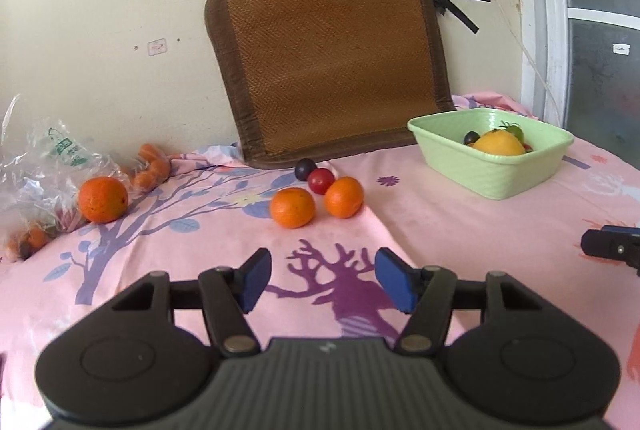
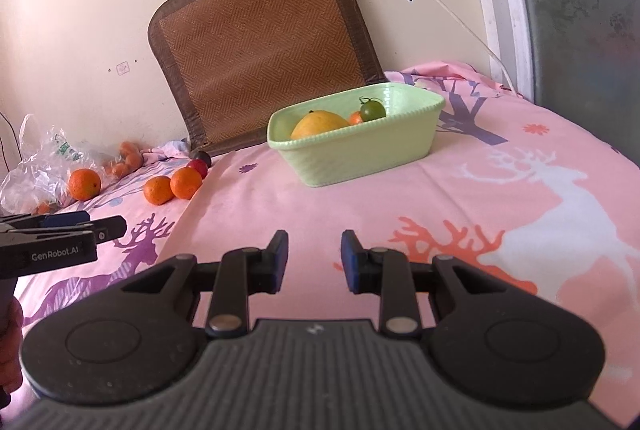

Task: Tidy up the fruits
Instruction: 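Move both open tools back toward the mandarins on the bedspread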

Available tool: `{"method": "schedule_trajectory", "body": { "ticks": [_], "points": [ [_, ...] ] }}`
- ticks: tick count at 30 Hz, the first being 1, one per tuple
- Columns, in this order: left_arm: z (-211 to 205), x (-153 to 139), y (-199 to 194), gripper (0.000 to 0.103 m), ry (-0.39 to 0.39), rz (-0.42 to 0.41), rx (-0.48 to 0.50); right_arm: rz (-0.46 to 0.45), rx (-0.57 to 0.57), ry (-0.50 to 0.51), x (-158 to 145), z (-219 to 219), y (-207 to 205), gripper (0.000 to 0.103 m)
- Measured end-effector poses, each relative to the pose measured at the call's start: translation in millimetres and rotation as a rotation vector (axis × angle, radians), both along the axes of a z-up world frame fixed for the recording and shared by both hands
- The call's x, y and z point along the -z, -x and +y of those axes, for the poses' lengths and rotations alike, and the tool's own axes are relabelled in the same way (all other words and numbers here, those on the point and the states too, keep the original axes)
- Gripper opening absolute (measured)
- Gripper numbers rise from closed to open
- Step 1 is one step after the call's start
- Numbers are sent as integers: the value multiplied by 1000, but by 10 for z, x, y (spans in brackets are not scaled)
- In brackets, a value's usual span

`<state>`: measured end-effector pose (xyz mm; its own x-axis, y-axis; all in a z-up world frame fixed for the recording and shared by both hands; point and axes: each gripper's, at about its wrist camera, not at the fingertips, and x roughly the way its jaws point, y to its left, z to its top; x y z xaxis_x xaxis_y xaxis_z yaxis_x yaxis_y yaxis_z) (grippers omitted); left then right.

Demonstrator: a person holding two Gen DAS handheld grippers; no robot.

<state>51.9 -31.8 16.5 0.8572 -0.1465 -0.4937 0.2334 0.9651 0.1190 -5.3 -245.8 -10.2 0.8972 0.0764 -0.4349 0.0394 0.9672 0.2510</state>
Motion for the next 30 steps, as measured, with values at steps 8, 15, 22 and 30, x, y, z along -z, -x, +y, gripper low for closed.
{"method": "schedule_trajectory", "body": {
  "ticks": [8, 15, 22, 30],
  "points": [
    [382, 86, -229, 60, -13, 2, -82, 13, -49, 35, -32, 261, -214, 31],
    [696, 125, -420, 61, 50, 19, -137, 18, -83, 54, -2, 478, -406, 32],
    [728, 140, -428, 62, 92, 20, -115, 42, -103, 71, 30, 559, -499, 32],
    [802, 127, -402, 71, 149, 6, -108, 65, -112, 109, 30, 633, -541, 32]
  ]
}}
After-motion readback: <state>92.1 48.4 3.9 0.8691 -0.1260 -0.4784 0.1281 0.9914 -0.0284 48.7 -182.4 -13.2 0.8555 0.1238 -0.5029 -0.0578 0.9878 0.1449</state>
